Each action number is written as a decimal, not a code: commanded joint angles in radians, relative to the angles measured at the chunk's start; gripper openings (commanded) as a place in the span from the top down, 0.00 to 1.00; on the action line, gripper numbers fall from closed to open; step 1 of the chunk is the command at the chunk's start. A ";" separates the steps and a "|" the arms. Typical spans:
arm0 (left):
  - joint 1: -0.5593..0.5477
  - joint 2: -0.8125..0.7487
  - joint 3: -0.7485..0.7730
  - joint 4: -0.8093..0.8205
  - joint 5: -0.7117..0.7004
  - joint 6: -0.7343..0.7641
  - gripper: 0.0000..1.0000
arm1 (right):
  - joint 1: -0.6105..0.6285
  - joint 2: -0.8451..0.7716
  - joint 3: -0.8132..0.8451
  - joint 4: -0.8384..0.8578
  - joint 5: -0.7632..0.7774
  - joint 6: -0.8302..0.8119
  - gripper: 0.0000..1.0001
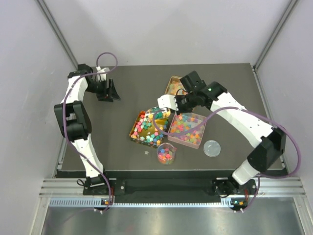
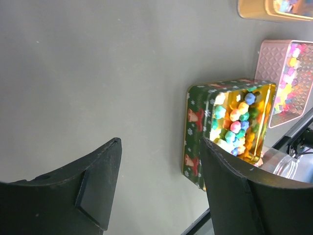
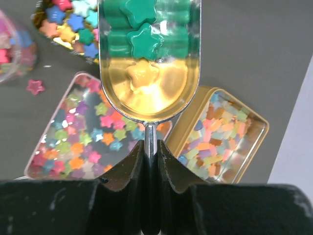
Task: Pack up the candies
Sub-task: Scoop the fake candies from the storage box, then place the fake candies in the packing bottle, then scoop the fake candies from the storage box.
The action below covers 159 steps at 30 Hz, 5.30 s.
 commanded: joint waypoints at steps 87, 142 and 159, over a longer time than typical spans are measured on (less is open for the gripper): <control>-0.377 -0.097 0.137 -0.299 0.183 0.198 0.91 | 0.113 0.012 0.164 0.146 0.040 0.174 1.00; -0.213 -0.469 -0.673 -0.014 -0.118 0.094 0.71 | 0.188 0.367 0.196 0.096 0.135 -0.070 1.00; -0.213 -0.376 -0.739 0.080 -0.063 0.063 0.72 | 0.211 0.469 0.248 0.088 0.113 -0.074 1.00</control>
